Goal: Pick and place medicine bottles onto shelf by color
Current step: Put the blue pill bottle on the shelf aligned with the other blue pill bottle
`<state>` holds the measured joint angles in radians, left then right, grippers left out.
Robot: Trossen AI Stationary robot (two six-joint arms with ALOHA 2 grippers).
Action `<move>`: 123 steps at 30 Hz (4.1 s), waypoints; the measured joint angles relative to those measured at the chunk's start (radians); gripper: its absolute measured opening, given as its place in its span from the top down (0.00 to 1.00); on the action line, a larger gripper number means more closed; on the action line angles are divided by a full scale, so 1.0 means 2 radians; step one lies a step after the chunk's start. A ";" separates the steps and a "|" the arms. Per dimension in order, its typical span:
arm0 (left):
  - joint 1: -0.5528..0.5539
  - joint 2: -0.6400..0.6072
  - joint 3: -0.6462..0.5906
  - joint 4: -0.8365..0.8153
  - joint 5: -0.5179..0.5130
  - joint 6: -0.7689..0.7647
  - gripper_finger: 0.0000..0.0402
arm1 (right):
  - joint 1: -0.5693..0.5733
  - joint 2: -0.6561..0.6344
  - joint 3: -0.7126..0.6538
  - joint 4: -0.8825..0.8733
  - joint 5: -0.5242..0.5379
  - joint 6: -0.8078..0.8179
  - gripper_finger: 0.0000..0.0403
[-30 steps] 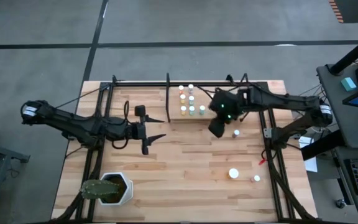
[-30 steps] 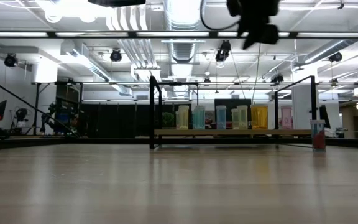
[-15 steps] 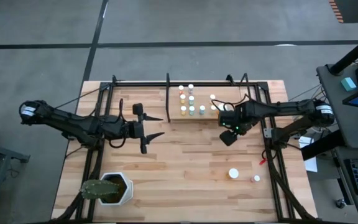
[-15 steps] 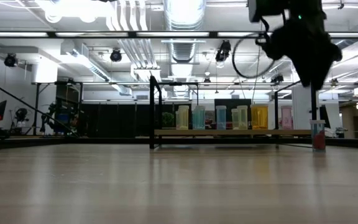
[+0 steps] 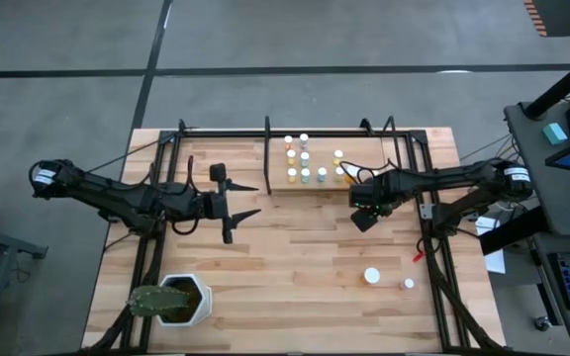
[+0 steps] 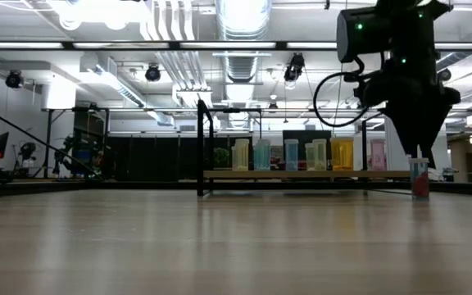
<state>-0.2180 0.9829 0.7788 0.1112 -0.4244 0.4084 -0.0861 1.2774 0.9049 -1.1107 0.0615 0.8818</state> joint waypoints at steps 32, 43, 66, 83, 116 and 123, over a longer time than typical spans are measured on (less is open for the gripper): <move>0.000 0.000 0.000 0.000 0.000 0.000 0.44 | 0.001 0.001 -0.005 0.061 0.004 -0.032 0.69; 0.000 0.001 0.000 0.005 0.000 0.011 0.44 | 0.009 0.005 0.171 0.060 -0.003 -0.134 0.73; 0.000 0.002 0.000 0.006 0.000 0.009 0.44 | -0.137 0.254 0.521 -0.101 0.022 -0.579 0.73; 0.000 0.002 0.000 0.006 0.000 0.009 0.44 | -0.237 0.320 0.471 -0.016 -0.035 -0.643 0.73; 0.000 0.002 0.000 0.006 0.000 0.013 0.44 | -0.226 0.316 0.425 0.022 -0.030 -0.591 0.72; 0.000 0.002 0.000 0.006 0.000 0.013 0.44 | -0.226 0.317 0.425 0.022 -0.030 -0.571 0.65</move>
<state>-0.2173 0.9867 0.7783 0.1223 -0.4244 0.4343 -0.5388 1.9111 1.7557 -1.0672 0.0010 -0.2607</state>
